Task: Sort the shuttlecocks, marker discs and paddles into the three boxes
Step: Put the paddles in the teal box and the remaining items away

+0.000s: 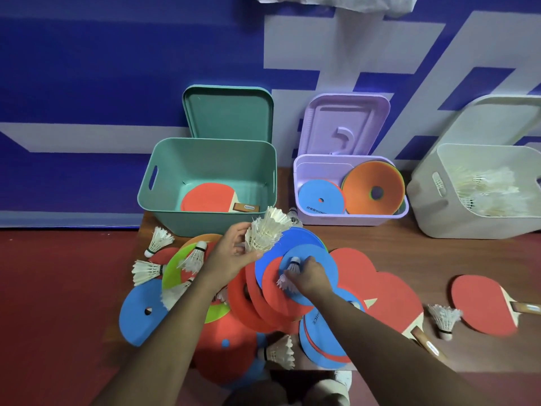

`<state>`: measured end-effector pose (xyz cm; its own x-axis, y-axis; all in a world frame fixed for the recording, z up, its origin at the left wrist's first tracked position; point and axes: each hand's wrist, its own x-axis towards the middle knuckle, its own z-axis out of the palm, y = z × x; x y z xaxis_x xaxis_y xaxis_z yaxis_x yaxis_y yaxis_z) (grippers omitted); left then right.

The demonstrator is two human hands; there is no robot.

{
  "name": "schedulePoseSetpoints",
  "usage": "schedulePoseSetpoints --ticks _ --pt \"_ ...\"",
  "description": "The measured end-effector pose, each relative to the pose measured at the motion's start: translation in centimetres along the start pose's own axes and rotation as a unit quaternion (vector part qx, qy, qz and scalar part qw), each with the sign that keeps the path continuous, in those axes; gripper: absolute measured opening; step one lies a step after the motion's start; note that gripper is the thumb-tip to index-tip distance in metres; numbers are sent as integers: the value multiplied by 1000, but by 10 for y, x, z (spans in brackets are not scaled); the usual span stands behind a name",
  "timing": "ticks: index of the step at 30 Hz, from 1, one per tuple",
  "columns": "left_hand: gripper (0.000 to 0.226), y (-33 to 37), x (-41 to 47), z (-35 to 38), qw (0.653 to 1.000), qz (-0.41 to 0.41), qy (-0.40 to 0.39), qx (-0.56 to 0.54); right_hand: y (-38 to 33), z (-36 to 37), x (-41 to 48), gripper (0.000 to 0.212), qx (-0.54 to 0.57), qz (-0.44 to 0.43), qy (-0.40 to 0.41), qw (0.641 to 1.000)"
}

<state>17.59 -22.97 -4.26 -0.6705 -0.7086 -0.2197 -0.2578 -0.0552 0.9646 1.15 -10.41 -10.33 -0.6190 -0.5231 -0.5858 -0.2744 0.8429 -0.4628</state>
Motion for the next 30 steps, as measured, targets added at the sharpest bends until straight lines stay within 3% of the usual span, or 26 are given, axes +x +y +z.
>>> schedulePoseSetpoints --ticks 2,4,6,9,12,15,18,25,27,30 --pt "59 -2 1 0 1000 -2 2 4 2 -5 0 32 22 -13 -5 1000" --pt "60 -2 3 1 1000 -5 0 8 4 -13 0 37 44 -27 -13 999" --pt "60 -1 5 4 1000 -5 -2 10 7 -25 -2 43 141 -16 -24 990" --pt "59 6 9 14 1000 1 -8 16 3 -61 -13 35 353 12 -42 935" --pt "59 20 18 25 999 14 -22 26 -5 -114 -26 27 429 -40 -44 901" --pt "59 44 34 40 997 39 -45 44 -14 -176 -43 16 422 -130 -9 897" --pt "58 84 56 58 991 83 -69 74 -24 -237 -60 2 345 -224 33 911" --pt "61 183 98 128 966 171 -110 162 -3 -343 -55 19 125 -293 76 945" --pt "61 204 101 159 955 192 -116 194 13 -367 -49 26 123 -314 84 938" --pt "59 227 105 211 945 219 -110 217 44 -396 -34 55 230 -300 116 919"
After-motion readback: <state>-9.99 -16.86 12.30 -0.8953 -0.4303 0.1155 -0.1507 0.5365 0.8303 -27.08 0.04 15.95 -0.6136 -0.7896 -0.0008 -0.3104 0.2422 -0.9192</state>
